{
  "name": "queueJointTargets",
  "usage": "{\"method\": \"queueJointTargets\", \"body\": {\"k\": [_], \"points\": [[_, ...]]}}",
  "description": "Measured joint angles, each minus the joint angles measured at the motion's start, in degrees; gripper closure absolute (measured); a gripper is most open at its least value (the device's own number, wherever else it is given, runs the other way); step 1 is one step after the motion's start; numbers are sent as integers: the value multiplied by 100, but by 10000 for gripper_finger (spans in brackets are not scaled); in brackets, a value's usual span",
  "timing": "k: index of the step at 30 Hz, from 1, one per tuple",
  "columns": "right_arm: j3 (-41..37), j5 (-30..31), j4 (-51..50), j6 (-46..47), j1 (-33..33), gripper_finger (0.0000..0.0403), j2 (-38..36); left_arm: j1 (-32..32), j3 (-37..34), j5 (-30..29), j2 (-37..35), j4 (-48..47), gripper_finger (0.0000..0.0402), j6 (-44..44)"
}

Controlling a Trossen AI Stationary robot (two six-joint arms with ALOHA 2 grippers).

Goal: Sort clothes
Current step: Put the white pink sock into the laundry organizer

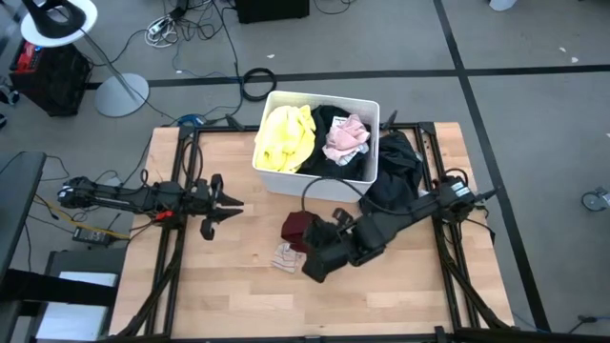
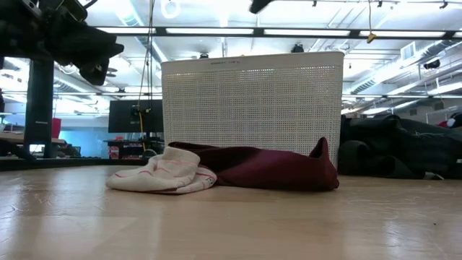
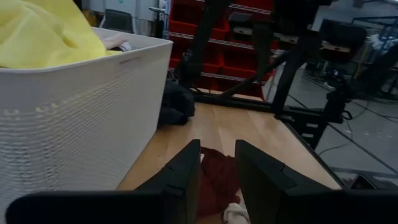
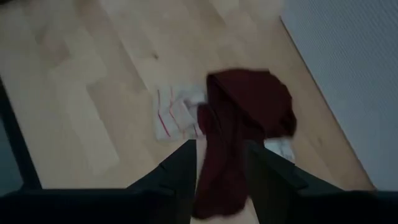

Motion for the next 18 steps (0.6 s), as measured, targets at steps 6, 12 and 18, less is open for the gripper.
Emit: {"method": "queueJointTargets", "body": {"k": [6, 12, 18], "points": [[0, -364, 137, -588, -252, 287, -6, 0, 0, 228, -1, 2, 295, -1], [-337, -816, 976, -1150, -553, 293, -9, 0, 0, 429, 1, -1, 295, -2], [-1133, -1501, 2241, -1346, -821, 292, -5, 0, 0, 429, -1, -4, 295, -3]]}}
